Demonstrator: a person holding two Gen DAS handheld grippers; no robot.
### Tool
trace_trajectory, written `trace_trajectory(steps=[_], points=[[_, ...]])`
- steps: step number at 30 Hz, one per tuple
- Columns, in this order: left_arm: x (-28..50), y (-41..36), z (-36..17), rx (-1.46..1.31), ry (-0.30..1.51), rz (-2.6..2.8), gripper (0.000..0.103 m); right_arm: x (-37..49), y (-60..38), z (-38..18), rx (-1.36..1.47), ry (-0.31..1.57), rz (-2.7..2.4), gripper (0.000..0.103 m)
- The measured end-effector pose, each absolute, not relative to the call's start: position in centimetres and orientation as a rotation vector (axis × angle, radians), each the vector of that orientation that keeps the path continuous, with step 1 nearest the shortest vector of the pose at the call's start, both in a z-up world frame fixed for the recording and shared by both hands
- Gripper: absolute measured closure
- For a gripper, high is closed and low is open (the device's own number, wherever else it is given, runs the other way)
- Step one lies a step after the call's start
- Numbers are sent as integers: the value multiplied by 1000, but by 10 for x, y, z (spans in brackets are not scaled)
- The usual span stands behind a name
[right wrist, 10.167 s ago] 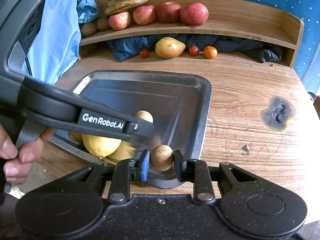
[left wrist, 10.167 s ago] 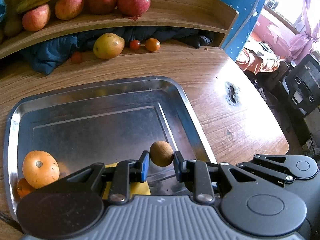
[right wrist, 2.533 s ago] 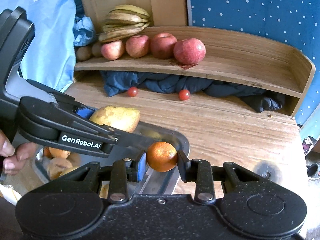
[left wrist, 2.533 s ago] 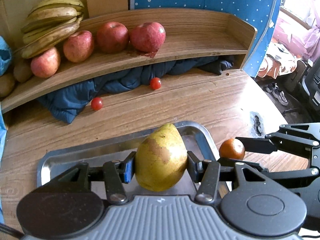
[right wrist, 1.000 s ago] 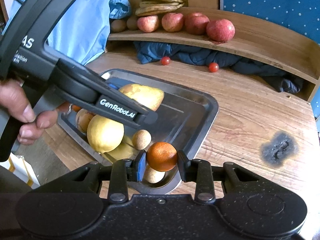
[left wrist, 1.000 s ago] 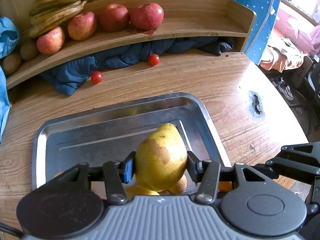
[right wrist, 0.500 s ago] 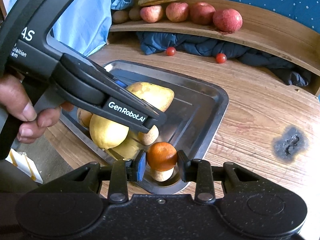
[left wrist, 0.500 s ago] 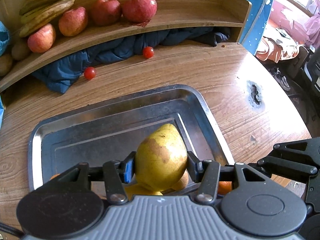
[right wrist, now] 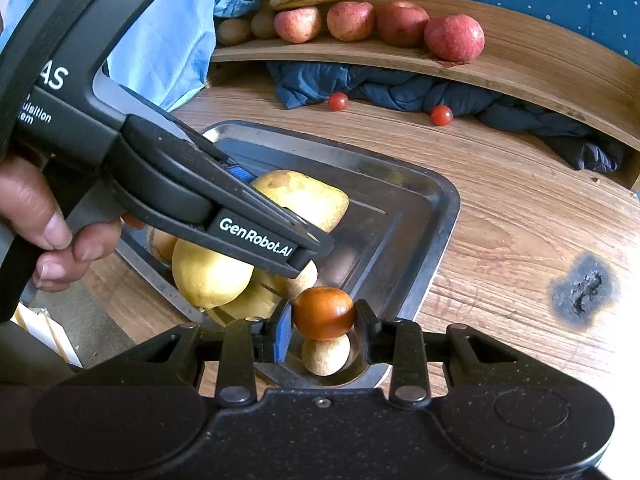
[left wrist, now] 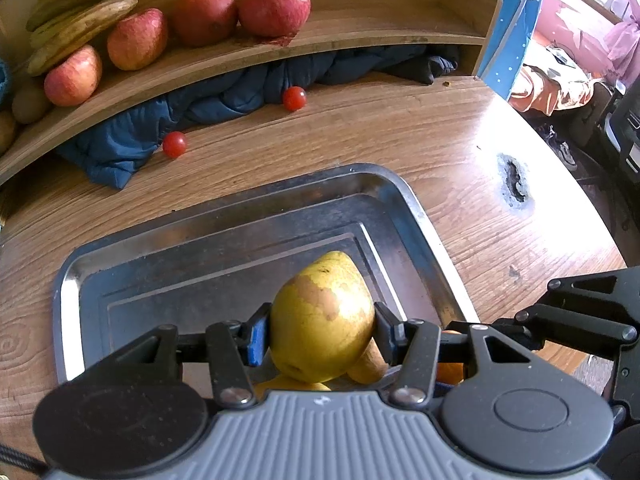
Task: Organize fruits
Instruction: 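Lower the pear with the left tool while the right tool lowers the tangerine, then open both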
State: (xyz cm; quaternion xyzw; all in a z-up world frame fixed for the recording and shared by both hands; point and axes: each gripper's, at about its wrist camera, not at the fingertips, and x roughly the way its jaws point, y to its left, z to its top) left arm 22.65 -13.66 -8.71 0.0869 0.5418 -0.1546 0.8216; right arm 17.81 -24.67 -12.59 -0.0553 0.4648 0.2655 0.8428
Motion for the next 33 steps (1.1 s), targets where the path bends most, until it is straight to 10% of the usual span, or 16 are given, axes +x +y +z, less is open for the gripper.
trace_trajectory(steps=[19, 33], points=[[234, -138, -92, 192, 1174, -346, 47, 184, -246, -131, -102, 1005, 512, 66], [222, -128, -71, 102, 1115, -298, 22, 166, -261, -124, -76, 967, 440, 28]])
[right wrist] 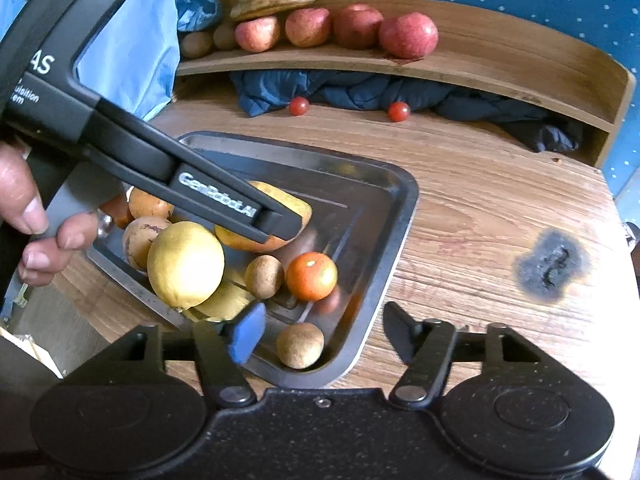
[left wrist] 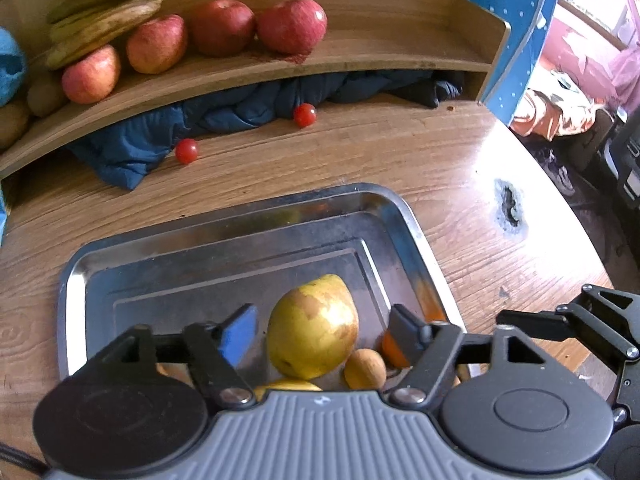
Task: Organize fruits
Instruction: 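Lower the pear with the left tool while the right tool lowers the tangerine, then open both, then lift both open tools up and away from the tray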
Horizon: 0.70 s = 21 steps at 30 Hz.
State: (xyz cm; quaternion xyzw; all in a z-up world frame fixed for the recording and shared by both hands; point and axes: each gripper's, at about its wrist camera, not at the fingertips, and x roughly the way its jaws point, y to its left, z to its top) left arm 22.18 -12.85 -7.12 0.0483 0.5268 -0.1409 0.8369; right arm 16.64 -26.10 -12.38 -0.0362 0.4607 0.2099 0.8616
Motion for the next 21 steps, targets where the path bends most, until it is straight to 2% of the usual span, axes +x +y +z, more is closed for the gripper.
trace_trajectory(steps=[5, 9, 21], points=[[207, -121, -56, 62, 1066, -258, 6, 156, -270, -118, -58, 945, 408, 14], [190, -113, -48, 48, 1039, -197, 2, 145, -279, -110, -42, 917, 386, 4], [144, -70, -38, -8, 1032, -71, 1, 125, -279, -101, -15, 896, 419, 1]])
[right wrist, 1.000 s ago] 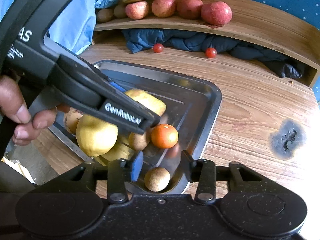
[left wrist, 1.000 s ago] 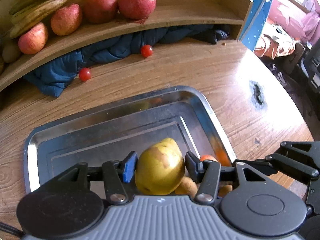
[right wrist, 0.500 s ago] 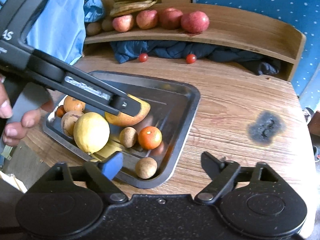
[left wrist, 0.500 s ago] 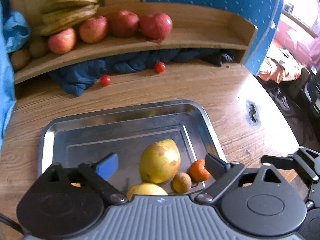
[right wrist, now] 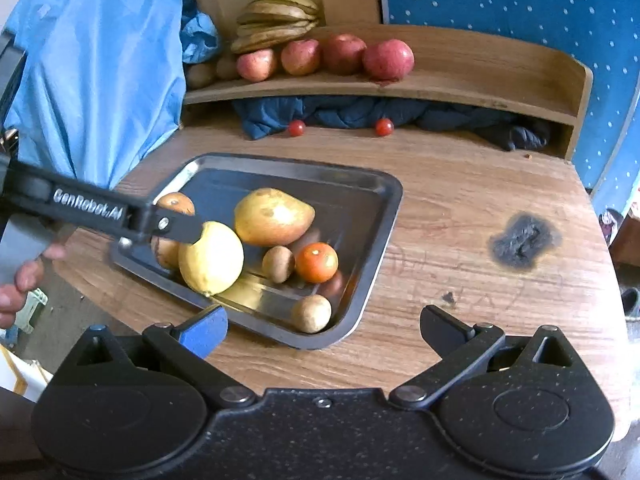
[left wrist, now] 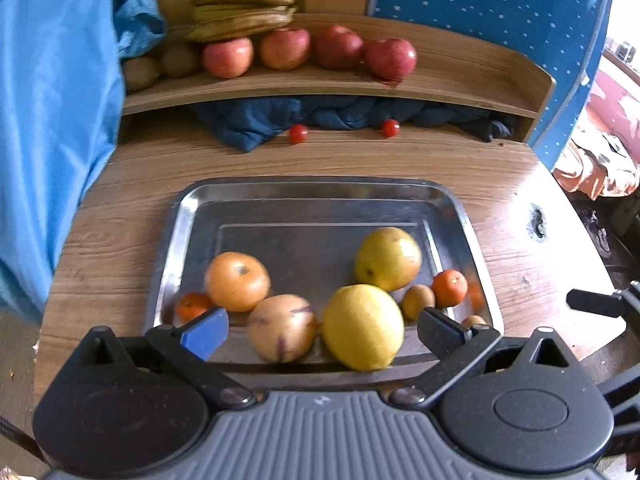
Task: Organize fruits
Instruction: 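Lift both open tools up and away from the tray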
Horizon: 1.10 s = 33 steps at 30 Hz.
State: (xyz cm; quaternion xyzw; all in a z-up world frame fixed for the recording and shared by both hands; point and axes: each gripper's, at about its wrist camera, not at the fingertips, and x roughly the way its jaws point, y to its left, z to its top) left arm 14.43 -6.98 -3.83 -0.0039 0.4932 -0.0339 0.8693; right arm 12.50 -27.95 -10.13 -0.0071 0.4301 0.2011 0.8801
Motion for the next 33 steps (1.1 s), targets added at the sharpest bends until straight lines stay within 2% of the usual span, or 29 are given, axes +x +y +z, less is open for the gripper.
trace_trajectory(steps=[19, 33], points=[[99, 23, -36, -43, 1053, 33, 1, 111, -202, -87, -27, 868, 478, 1], [84, 41, -29, -40, 1003, -21, 1, 80, -182, -73, -18, 810, 382, 1]])
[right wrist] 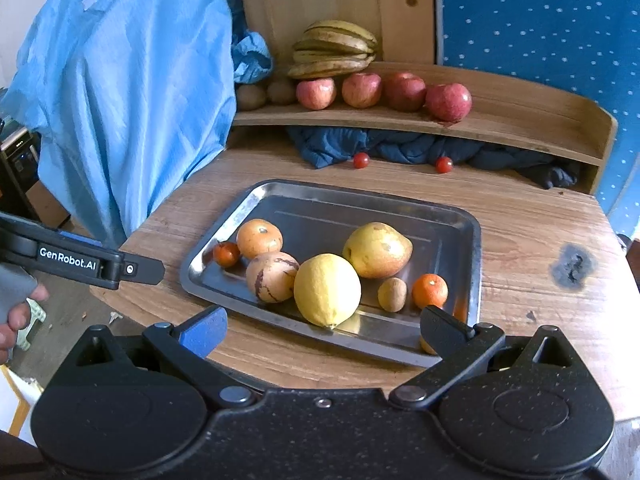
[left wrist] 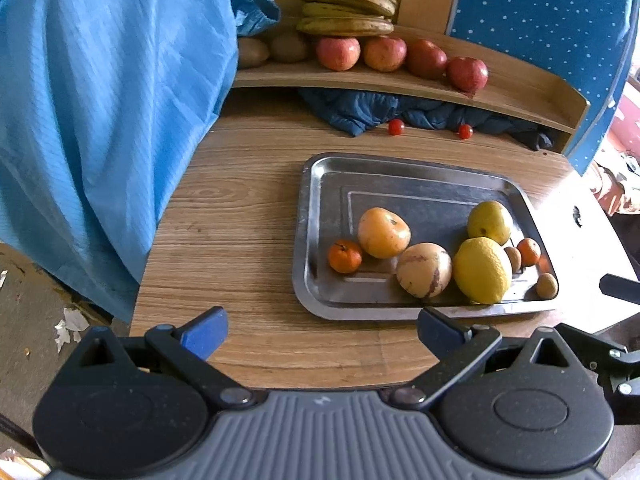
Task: Organize fruits
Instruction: 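Lift both open tools up and away from the tray, then move both tools toward the red cherry tomatoes under the shelf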
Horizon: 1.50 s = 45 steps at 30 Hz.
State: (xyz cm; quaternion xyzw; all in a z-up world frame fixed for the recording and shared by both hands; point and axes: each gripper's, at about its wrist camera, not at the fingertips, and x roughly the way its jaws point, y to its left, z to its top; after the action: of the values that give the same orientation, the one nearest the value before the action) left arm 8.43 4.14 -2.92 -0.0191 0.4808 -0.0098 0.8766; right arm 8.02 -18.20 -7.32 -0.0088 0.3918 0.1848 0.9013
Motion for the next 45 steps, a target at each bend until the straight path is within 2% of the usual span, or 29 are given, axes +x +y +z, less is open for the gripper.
trace_trajectory(steps=[11, 30, 45], points=[[92, 22, -34, -67, 1009, -18, 1, 75, -201, -76, -1, 820, 320, 1], [151, -38, -44, -177, 974, 124, 1, 161, -265, -78, -105, 839, 455, 1], [164, -71, -37, -139, 959, 174, 1, 187, -309, -84, -70, 830, 505, 1]])
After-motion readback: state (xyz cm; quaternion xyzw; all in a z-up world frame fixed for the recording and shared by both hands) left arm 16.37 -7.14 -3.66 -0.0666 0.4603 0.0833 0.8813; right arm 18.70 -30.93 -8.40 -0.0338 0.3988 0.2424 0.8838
